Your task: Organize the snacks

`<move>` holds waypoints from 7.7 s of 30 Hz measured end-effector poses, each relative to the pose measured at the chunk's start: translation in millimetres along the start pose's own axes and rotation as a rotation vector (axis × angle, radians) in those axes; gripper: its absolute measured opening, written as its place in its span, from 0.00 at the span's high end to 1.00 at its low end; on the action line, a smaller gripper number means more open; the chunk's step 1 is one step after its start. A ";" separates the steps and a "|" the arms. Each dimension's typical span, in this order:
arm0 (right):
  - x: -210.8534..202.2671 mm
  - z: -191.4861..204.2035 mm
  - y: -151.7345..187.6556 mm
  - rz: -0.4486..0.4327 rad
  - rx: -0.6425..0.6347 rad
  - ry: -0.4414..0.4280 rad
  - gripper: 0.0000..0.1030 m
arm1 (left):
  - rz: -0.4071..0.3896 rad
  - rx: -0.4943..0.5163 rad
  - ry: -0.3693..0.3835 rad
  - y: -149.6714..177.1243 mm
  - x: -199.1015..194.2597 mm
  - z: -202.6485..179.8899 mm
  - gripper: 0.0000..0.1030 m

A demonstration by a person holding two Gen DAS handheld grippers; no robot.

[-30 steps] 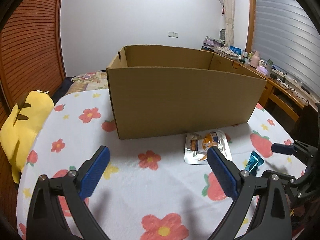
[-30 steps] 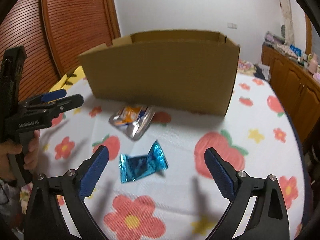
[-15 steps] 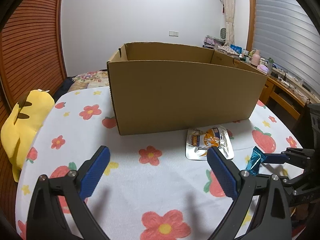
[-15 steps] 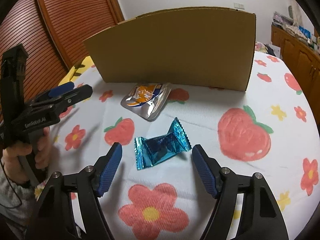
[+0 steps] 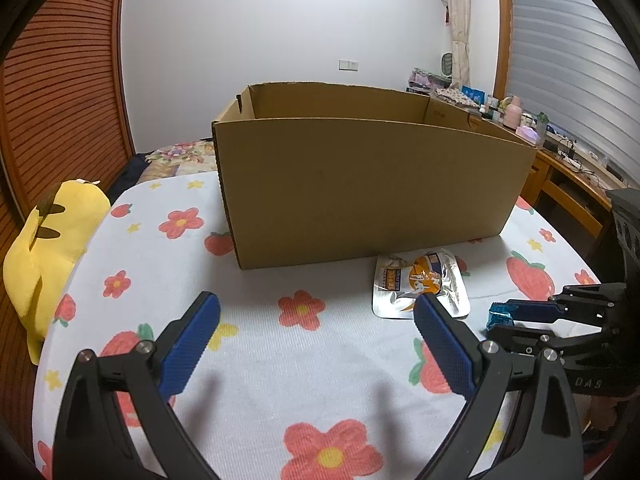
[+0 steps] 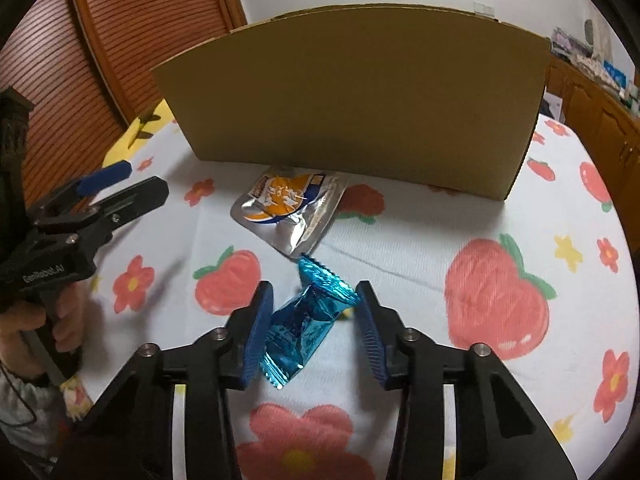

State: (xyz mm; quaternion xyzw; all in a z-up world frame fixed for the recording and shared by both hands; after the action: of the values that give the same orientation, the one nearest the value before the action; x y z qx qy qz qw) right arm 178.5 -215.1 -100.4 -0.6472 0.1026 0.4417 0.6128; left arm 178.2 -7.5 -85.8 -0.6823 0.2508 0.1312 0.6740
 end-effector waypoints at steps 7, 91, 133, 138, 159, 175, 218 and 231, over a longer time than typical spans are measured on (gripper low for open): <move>-5.0 7.7 7.1 -0.019 -0.066 0.014 0.77 | 0.003 0.002 0.007 0.2 1.2 -2.8 0.05; -44.1 -49.9 20.2 -0.146 -0.040 0.071 0.84 | 0.060 0.016 0.144 -7.0 -5.1 -53.6 0.47; -88.3 -25.0 -105.8 -0.337 -0.160 0.089 0.83 | -0.113 0.013 0.089 -124.0 -11.0 -10.8 0.47; -80.0 -28.7 -122.0 -0.340 -0.160 0.103 0.83 | -0.104 0.019 0.067 -128.8 2.3 -8.4 0.47; -28.3 -60.6 -155.1 -0.287 -0.052 0.128 0.83 | -0.015 -0.025 0.027 -116.1 51.9 5.7 0.46; -22.8 -61.3 -149.6 -0.298 -0.035 0.113 0.77 | -0.052 0.014 0.032 -118.4 37.4 -8.0 0.31; -182.1 20.4 -98.9 -0.508 -0.076 0.221 0.00 | -0.248 0.054 -0.077 -113.1 -137.1 -42.0 0.00; -192.9 17.6 -63.9 -0.496 -0.039 0.250 0.00 | -0.254 0.042 -0.151 -80.5 -159.5 -41.1 0.00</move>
State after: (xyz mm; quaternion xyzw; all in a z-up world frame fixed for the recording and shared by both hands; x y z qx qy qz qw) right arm 100.1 -263.8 81.5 -0.7139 0.0075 0.1967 0.6721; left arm 79.5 -24.4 67.8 -0.6825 0.1139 0.0906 0.7162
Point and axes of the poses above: each gripper's, at about its wrist camera, not at the fingertips, and x roughly the way its jaws point, z to its left, y to its underside, the point moved 3 cm from there along x, roughly the way its jaws point, and after that the axes turned 6 degrees about -z, right-handed, at the moved point
